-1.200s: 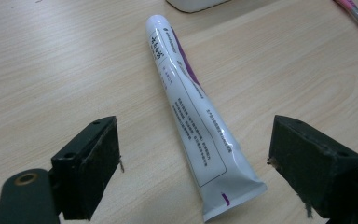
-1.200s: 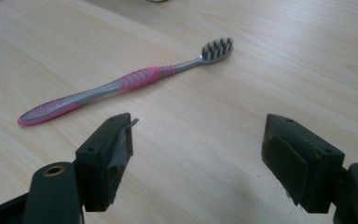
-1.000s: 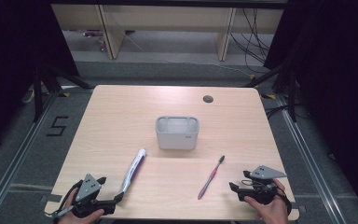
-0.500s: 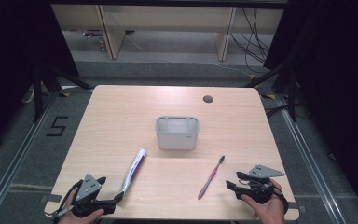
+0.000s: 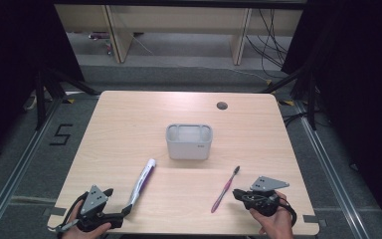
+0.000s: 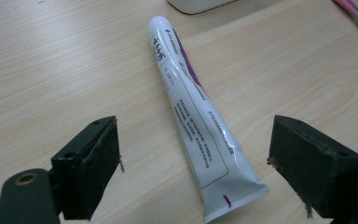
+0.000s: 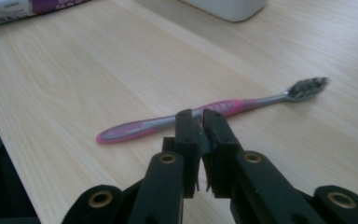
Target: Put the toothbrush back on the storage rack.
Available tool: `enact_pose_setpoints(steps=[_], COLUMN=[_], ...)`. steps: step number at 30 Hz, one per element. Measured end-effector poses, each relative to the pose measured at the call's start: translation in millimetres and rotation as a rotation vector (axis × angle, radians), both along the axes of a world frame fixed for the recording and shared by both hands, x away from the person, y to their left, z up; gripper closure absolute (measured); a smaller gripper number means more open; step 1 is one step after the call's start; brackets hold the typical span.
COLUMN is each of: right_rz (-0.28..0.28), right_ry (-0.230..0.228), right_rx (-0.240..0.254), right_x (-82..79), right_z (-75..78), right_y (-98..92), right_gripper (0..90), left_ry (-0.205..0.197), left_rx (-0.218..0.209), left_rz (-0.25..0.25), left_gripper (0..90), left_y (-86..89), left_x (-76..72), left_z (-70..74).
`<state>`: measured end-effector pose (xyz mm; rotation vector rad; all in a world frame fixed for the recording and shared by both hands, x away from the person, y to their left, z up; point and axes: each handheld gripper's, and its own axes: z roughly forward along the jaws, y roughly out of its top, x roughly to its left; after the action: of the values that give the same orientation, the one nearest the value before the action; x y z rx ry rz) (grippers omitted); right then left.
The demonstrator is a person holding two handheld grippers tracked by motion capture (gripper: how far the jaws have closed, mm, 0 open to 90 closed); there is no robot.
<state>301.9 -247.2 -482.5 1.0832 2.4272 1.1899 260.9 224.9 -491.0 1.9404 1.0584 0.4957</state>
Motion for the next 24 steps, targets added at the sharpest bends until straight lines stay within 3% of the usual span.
enact_pose_setpoints(steps=[3, 5, 8, 9, 15, 16, 23, 24], right_rz=[0.048, 0.064, 0.061, 0.082, 0.119, 0.128, 0.153, 0.156], right_ry=[-0.016, -0.001, 0.013, -0.004, -0.006, 0.013, 0.005, 0.026], right_rx=[-0.025, -0.027, -0.026, -0.04, -0.05, -0.054, -0.078, -0.093], right_x=[3.2, 3.5, 2.6, 5.4, 9.9, 9.9, 11.6, 11.6], right_z=[-2.5, -3.6, -4.6, -5.3, -7.3, -7.7, -10.9, -12.4], right_y=[12.2, 19.0, 26.3, 28.8, 44.8, 50.7, 64.5, 67.2], right_gripper=[89.6, 89.9, 90.0, 90.0, 90.0, 90.0, 90.0, 90.0], left_ry=[0.0, 0.0, -0.001, -0.001, 0.002, 0.003, 0.003, 0.003], left_rx=[0.005, 0.006, 0.0, 0.002, 0.013, 0.012, 0.016, 0.017], left_rz=[-0.005, -0.005, 0.0, -0.002, -0.008, -0.012, -0.013, -0.014], left_gripper=[15.9, 15.8, 15.9, 15.9, 15.9, 15.9, 15.9, 15.9], left_y=[0.2, 0.2, -0.4, -0.4, 0.3, 0.0, 0.1, 0.1], left_x=[0.1, 0.1, 0.2, 0.1, 0.1, 0.1, -0.3, -0.3], left_z=[0.1, 0.1, -0.1, -0.2, 0.1, 0.1, 0.5, 0.6])
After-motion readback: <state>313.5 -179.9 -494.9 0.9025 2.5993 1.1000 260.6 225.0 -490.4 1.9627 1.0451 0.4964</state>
